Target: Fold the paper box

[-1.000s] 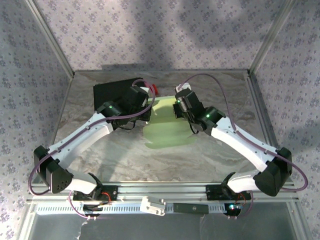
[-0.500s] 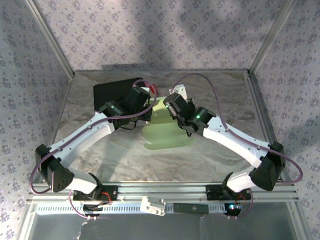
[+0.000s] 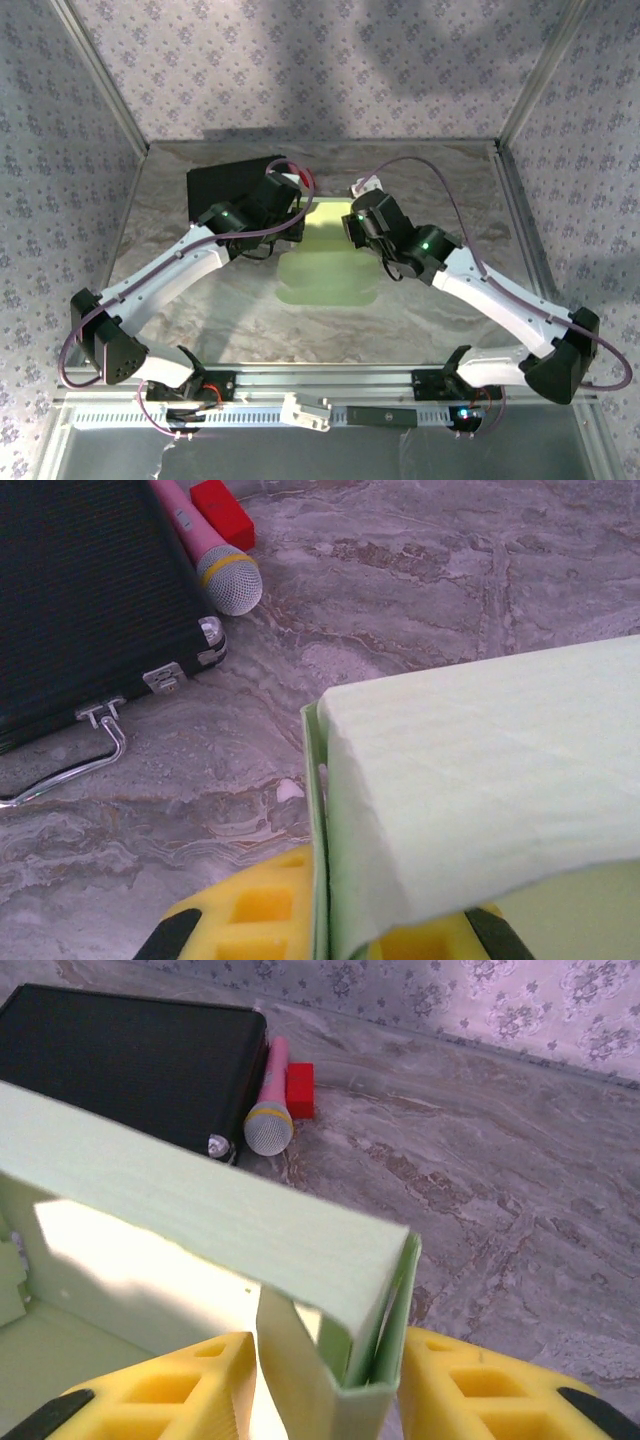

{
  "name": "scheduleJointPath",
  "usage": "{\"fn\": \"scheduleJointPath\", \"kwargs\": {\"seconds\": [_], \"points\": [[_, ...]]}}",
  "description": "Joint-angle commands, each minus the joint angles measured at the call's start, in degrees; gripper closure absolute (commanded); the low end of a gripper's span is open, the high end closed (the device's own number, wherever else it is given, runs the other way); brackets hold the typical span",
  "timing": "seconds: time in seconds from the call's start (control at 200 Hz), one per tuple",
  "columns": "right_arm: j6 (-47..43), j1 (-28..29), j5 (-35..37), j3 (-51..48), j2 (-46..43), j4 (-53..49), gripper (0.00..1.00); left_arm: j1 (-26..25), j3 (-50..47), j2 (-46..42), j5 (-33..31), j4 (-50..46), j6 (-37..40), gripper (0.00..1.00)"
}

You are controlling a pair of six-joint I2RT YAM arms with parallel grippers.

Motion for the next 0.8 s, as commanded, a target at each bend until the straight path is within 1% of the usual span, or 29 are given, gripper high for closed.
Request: {"fn": "scheduleJointPath", "kwargs": {"seconds": [0.0,0.135,0.275,0.34,0.41,0.555,0.59,0.65,0.795], "points": [[0.8,-0.5,-0.8,-3.0,-0.8,0.4,0.6,-0.5,2.1,-0.5,0.5,0.0,-0.1,1.0],[0.5,-1.1,1.2,-3.0,0.5,0.4,0.77,-0.6,2.4,-0.5,0.9,-0.3,0.0,1.0],[-0.6,-1.1,2.6,-1.6,2.3,1.0,0.86,-0.7,2.5,-0.6,1.0,-0.3,0.1,1.0],[0.0,-0.9,5.2,1.9,4.1,-0.3,0.94,-0.7,2.8,-0.4,1.0,-0.3,0.1,1.0],[1.0,-0.2,9.0,4.3,6.4,-2.8,1.0,-0.8,3.1,-0.1,1.0,-0.3,0.1,1.0],[4.2,2.5,19.1,7.8,10.7,-9.3,1.0,-0.8,3.6,0.4,0.7,-0.5,0.1,1.0],[4.7,3.0,20.5,8.2,11.4,-10.3,1.0,-0.9,3.6,0.5,0.7,-0.4,0.1,1.0],[4.8,3.6,20.6,7.9,11.6,-10.1,1.0,-0.8,3.6,0.5,0.6,-0.3,0.1,1.0],[4.4,4.1,17.6,6.6,10.2,-7.7,1.0,-0.9,3.2,0.5,0.6,-0.1,0.1,1.0]]}}
